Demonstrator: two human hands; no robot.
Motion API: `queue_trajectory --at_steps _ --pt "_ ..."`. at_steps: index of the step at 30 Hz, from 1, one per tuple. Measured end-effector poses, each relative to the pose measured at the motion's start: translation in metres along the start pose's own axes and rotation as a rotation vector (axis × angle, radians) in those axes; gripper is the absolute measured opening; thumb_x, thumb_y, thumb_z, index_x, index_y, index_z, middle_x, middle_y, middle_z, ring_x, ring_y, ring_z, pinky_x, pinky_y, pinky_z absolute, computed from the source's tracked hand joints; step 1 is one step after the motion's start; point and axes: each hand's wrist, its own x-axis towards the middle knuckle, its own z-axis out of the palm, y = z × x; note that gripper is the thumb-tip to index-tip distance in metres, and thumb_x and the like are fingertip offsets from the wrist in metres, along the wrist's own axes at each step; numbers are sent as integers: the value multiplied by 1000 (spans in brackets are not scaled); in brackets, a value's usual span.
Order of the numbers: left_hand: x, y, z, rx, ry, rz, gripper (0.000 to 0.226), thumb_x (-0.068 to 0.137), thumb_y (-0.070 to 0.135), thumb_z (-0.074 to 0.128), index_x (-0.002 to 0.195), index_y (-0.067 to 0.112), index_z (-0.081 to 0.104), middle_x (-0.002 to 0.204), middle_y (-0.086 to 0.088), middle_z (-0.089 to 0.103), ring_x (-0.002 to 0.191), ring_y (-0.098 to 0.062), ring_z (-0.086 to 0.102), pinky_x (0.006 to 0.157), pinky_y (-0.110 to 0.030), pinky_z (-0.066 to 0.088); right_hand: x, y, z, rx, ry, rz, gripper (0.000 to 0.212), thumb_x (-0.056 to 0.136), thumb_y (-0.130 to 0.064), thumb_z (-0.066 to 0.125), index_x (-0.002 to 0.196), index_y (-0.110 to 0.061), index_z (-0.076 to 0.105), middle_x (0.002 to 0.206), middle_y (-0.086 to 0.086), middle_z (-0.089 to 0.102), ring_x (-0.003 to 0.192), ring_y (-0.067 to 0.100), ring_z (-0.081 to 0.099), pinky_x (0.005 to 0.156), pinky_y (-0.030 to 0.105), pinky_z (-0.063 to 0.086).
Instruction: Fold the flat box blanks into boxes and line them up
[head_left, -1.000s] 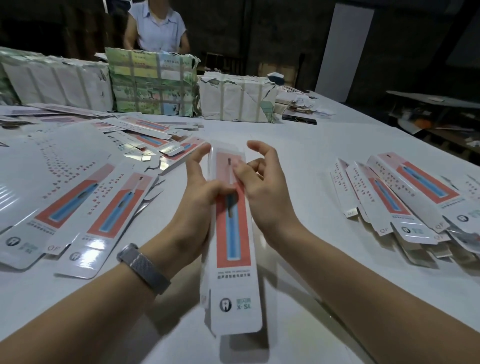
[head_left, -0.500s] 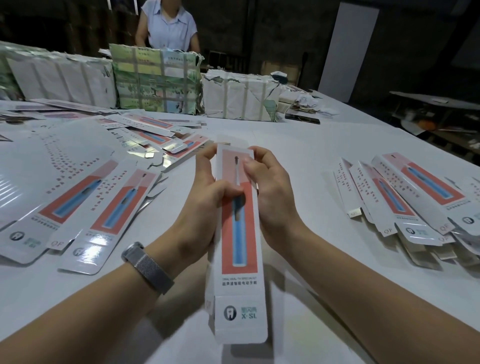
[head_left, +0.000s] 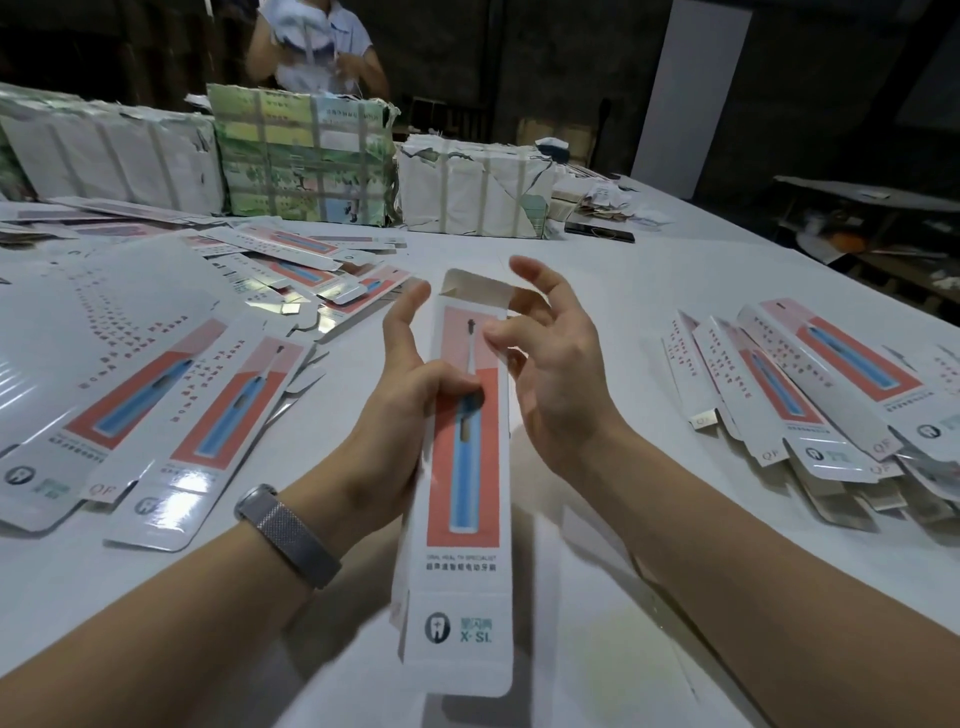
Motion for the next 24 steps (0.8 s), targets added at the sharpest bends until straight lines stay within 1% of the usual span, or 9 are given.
queue_trajectory --at_steps 2,5,8,11,14,16,19,21,24 --pt "0 0 0 4 -3 -14 74 72 20 59 135 50 35 86 -3 74 64 -26 70 56 -31 58 1 0 -1 -29 -39 -5 38 69 -6 56 101 -24 69 95 6 68 89 26 61 86 57 48" --pt "-1 -1 0 21 -17 -23 65 71 19 58 127 47 42 85 -4 72 63 -24 68 56 -31 59 2 -4 -2 -50 -124 -8 30 69 -9 52 79 -22 77 88 3 72 83 20 59 78 40 42" --pt "-2 -2 -1 37 -31 -33 66 71 20 59 130 44 41 87 -3 73 65 -27 69 57 -31 58 4 -10 -7 -84 -148 7 27 79 -23 53 73 -25 78 79 -4 71 79 13 60 77 38 40" --pt "-2 -4 -2 88 -43 -34 67 71 22 60 129 47 39 84 2 73 64 -25 70 57 -30 58 7 -15 -9 -96 -150 84 25 83 -32 58 67 -21 75 70 -4 66 73 13 59 74 37 41" --pt "-2 -6 -2 87 -64 -51 67 72 22 60 130 48 38 87 -4 72 67 -29 70 61 -35 59 10 -18 -10 -124 -193 116 15 80 -25 62 71 -20 73 72 -2 65 71 14 60 69 34 43" --pt "-1 -6 -3 82 -76 -53 68 73 22 60 131 49 38 93 -11 71 71 -35 69 65 -40 61 12 -21 -14 -146 -231 134 16 79 -23 62 80 -21 78 81 0 70 78 16 62 74 35 45" --pt "-1 -5 -5 87 -82 -53 69 74 23 60 133 50 37 95 -12 70 70 -35 69 63 -38 59 12 -24 -16 -191 -286 134 19 79 -19 62 81 -22 81 83 4 71 83 26 58 81 44 42" --pt "-1 -5 -4 92 -83 -60 70 74 23 61 134 50 37 98 -15 69 70 -35 69 62 -37 59 12 -23 -16 -178 -264 119 18 77 -16 64 79 -20 81 85 13 68 84 31 54 81 46 39" --pt "0 -6 -5 93 -96 -52 70 74 23 61 135 49 37 105 -21 67 71 -36 68 66 -42 59 10 -21 -13 -180 -216 61 18 76 -13 65 77 -19 81 89 22 65 82 33 53 79 46 39"
